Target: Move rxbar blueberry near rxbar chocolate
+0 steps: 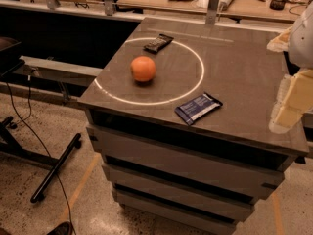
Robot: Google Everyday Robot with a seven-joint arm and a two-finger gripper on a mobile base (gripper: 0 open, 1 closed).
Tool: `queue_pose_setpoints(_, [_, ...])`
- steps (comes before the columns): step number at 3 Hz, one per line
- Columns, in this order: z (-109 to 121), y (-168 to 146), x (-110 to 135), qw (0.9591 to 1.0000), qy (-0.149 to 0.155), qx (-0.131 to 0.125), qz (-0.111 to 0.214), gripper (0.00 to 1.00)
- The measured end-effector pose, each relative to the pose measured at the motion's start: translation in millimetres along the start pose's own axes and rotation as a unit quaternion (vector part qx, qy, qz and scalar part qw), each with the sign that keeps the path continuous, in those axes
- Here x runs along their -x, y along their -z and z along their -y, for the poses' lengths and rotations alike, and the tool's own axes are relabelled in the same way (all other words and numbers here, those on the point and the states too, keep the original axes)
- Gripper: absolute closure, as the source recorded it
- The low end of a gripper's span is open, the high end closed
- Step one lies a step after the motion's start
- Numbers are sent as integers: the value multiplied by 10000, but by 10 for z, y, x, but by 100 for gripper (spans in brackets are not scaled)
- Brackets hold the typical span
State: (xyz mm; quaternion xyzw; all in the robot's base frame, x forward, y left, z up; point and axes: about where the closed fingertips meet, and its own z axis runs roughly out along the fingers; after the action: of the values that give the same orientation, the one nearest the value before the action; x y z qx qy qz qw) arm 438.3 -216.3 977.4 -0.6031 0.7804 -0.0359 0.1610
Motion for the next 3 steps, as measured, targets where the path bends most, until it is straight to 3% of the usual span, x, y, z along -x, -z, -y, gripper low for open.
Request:
queue_pose_setpoints(2, [42, -54, 57, 9999, 25, 40, 107, 0])
queue_pose_setpoints(3, [203, -302, 301, 9988, 237, 237, 359, 0])
